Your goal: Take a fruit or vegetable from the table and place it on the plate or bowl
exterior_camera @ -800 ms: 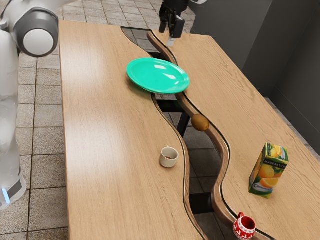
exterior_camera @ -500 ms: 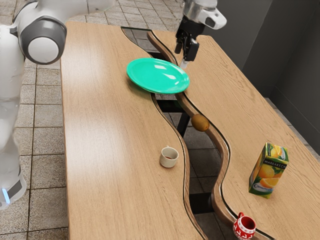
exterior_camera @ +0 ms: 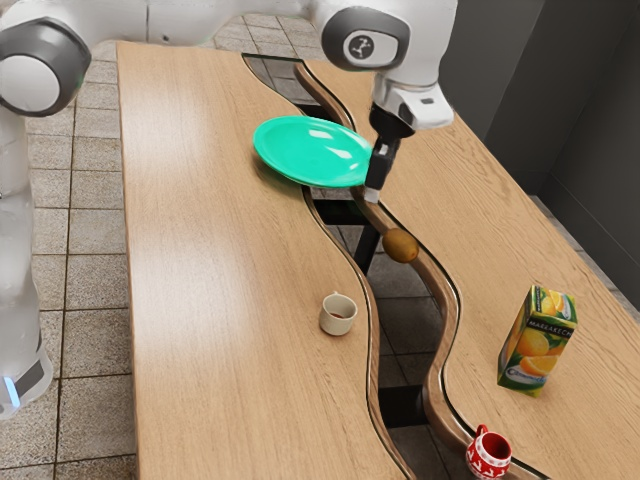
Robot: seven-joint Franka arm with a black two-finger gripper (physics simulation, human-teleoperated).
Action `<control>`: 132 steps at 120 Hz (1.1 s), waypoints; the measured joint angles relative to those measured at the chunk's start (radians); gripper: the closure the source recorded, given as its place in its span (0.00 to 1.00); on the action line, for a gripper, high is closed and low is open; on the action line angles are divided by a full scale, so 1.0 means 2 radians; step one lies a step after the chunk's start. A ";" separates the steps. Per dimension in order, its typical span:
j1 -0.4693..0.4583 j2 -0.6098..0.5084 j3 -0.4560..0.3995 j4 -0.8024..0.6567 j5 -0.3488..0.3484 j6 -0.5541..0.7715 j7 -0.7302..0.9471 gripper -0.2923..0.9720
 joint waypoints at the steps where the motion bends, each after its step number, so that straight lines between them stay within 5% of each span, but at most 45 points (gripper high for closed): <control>1: 0.000 0.001 0.000 -0.001 0.000 0.002 0.004 0.25; 57: -0.008 0.037 0.023 -0.041 -0.002 0.048 0.155 0.25; 132: -0.005 0.080 0.030 -0.043 -0.002 0.107 0.237 0.32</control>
